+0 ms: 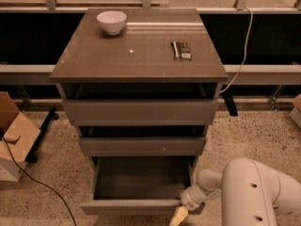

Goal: Open bottom drawer

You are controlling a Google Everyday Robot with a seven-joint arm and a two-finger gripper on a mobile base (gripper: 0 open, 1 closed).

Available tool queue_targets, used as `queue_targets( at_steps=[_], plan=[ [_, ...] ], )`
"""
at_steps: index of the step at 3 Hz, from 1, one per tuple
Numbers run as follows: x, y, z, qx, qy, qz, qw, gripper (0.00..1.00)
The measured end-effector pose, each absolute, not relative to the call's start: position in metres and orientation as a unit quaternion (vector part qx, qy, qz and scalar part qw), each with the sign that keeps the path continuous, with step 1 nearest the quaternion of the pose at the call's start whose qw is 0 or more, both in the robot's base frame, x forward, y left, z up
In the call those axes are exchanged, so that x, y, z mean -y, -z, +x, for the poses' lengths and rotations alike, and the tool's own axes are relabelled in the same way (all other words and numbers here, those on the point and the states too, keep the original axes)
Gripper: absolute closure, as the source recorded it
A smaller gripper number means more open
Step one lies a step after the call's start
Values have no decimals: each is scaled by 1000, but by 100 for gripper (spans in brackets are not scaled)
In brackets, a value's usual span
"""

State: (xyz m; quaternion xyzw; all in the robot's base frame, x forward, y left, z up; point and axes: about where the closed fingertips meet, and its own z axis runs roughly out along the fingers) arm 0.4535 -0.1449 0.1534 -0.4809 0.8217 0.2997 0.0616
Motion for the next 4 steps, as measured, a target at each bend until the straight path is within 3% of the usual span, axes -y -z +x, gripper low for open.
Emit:
queue_targets(
  at_steps=[4],
  plan=[
    [148,-158,433,-829,-309,-465,46,0]
  ],
)
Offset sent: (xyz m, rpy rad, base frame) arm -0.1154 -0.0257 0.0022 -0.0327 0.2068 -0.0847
